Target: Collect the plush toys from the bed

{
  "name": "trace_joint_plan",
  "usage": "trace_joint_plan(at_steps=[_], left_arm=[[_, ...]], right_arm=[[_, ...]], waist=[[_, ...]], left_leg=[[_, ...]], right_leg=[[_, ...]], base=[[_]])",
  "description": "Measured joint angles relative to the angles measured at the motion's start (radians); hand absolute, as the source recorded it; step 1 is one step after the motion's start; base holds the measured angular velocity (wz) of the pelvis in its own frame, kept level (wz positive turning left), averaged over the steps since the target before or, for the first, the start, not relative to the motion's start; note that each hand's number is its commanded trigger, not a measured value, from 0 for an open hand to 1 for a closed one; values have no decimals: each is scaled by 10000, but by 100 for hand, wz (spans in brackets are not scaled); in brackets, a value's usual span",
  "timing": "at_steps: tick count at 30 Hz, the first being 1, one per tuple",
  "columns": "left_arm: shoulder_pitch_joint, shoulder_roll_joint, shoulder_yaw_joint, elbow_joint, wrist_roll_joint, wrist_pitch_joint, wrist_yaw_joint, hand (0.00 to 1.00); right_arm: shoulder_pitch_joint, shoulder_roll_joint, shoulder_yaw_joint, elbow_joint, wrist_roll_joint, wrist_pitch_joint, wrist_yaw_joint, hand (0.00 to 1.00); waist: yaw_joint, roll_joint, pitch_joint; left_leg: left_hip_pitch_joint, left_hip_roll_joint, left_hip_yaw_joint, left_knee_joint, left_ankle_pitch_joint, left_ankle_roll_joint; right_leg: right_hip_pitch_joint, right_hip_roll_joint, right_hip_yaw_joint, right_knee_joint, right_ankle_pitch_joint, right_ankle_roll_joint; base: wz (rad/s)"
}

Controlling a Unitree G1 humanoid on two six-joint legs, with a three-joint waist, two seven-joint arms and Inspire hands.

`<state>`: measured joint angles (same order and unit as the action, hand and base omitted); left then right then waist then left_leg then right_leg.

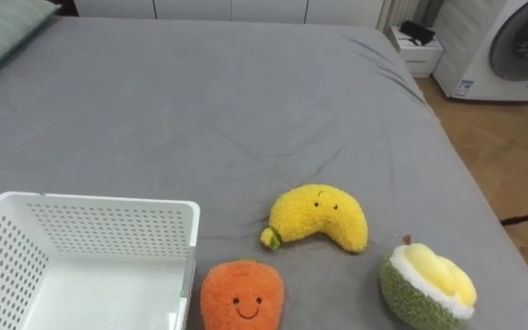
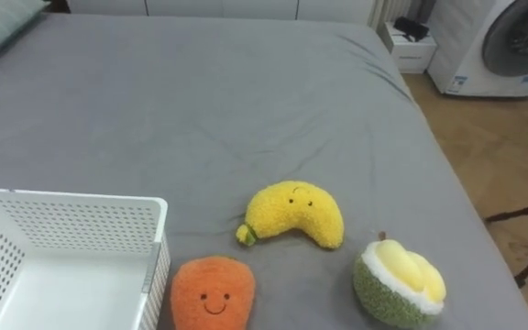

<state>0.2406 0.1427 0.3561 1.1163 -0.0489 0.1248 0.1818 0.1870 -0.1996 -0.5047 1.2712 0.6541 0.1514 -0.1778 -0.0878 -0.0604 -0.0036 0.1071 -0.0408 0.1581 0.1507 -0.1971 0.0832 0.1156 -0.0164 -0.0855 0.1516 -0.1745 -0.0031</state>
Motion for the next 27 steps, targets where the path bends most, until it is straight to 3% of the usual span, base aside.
trace_joint_plan(at_steps=[4, 6, 10, 13, 15, 18, 20, 27], left_arm=[[2, 72, -230, -105, 4, -46, -16, 0], [68, 105, -464, -164, 4, -103, -14, 0], [95, 102, -626, -199, 8, -223, -6, 0], [76, 102, -646, -357, 26, -217, -9, 0], [67, 136, -646, -364, 30, -220, -7, 0], [49, 132, -742, -368, 10, -226, 24, 0], [51, 154, -915, -368, 6, -231, 53, 0], [101, 146, -1251, -637, 16, -258, 55, 0]], right_arm=[[-47, -8, 23, -1568, -204, -153, -703, 0], [-147, -20, 51, -2078, -699, -469, -1099, 0], [-414, -6, 142, -2819, -1097, -526, -1461, 0], [-160, 17, 580, -4644, -1606, -509, -1898, 0], [-80, 19, 860, -5843, -2158, -722, -2071, 0], [-79, 63, 1236, -7099, -2699, -805, -2227, 0], [-83, 55, 1509, -7491, -2717, -974, -2270, 0], [-77, 63, 2325, -8878, -3369, -974, -2294, 0]], waist=[[15, -1, 5], [30, -14, 8], [100, -29, 2], [113, -40, 42], [117, -29, 50], [116, -54, 10], [126, -47, 11], [396, -31, 15]], left_leg=[[-116, 8, 78, -10, 1, 0], [-103, 23, 138, -2, 1, 0], [-206, 39, 197, -91, -3, -4], [-279, 39, 202, -67, -2, -4], [-300, 48, 203, -77, -2, -5], [-435, 64, 203, -61, 1, -10], [-432, 75, 202, -55, 2, -12], [-630, 83, 214, 24, -6, 0]], right_leg=[[-164, 37, 34, 30, 4, 1], [-189, 51, 5, 18, 9, 0], [-280, 64, 11, 63, 14, -3], [-363, 50, 22, 69, 20, -4], [-393, 51, 15, 72, 22, -8], [-469, 27, -35, 104, 38, -27], [-476, 31, -48, 131, 45, -32], [-709, 20, -47, 221, 67, -25]], base=[[-5], [-4], [-3], [0], [0], [0], [0], [-1]])
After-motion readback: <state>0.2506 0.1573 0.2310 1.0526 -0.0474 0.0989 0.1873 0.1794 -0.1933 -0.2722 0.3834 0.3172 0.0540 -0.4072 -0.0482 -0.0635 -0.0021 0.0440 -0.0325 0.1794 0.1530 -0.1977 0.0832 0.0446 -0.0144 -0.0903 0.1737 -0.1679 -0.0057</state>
